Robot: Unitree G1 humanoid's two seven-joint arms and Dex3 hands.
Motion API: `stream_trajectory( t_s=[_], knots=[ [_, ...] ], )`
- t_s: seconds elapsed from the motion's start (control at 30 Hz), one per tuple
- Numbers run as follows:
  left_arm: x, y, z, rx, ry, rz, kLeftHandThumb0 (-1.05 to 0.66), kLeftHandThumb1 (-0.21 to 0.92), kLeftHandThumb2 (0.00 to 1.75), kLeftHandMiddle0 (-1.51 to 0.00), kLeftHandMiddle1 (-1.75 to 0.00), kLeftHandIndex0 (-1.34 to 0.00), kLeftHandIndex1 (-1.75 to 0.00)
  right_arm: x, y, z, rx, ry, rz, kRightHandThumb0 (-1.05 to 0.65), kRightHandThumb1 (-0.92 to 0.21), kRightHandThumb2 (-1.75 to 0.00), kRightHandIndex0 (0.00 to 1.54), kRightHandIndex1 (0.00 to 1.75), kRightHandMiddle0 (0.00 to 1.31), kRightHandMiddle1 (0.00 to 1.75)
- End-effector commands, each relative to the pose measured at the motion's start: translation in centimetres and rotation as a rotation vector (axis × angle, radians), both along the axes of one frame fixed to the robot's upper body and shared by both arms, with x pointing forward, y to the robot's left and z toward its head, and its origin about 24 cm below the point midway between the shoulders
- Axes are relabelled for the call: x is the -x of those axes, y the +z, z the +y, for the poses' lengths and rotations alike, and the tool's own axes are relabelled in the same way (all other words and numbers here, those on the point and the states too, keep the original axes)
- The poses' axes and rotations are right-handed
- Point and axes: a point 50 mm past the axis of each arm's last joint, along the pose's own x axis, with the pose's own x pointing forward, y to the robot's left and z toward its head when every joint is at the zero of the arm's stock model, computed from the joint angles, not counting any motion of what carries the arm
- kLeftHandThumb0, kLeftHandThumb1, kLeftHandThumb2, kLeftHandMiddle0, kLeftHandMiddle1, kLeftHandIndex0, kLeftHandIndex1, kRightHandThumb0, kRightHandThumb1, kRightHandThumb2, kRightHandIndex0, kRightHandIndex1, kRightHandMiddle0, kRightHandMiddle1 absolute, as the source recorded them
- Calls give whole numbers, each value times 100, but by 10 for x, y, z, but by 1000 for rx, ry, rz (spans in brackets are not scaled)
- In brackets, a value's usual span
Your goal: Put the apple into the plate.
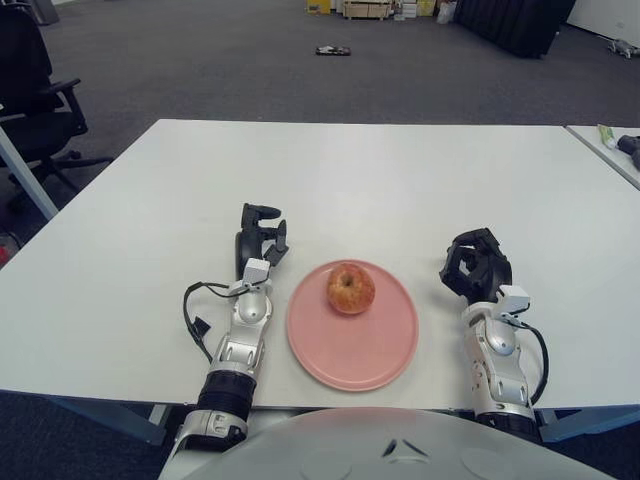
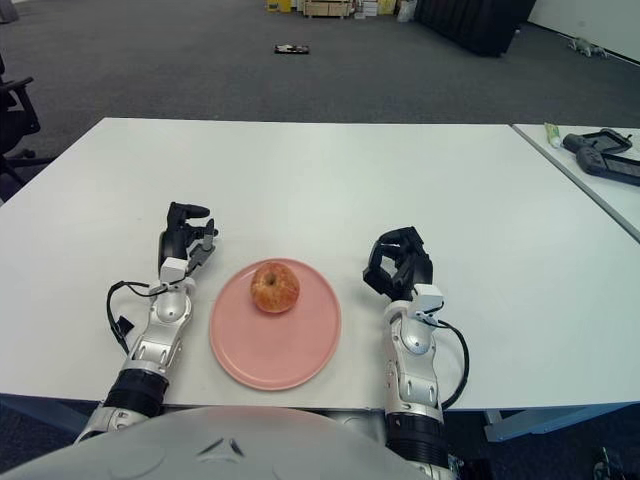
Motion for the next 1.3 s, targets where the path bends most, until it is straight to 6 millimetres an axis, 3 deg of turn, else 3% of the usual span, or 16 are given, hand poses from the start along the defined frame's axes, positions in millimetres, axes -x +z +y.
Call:
stream_trajectory(
  t_s=[0.0,0.97,1.27],
  knots=[
    [0,3,3,4,5,-4,-35,92,53,-68,-122,-20,-175,-4,8,0,30,15,-36,-44,-42,-119,114,175,53,175],
    [3,18,8,9,-12,-20,-35,88,59,-68,-126,-22,-175,-2,16,3,6,18,-32,-44,-45,-117,114,175,51,175],
    [10,17,14,80,-43,29,-35,90,56,-61,-127,-21,-175,3,15,3,2,32,-18,-44,-45,-116,115,175,51,175]
  ],
)
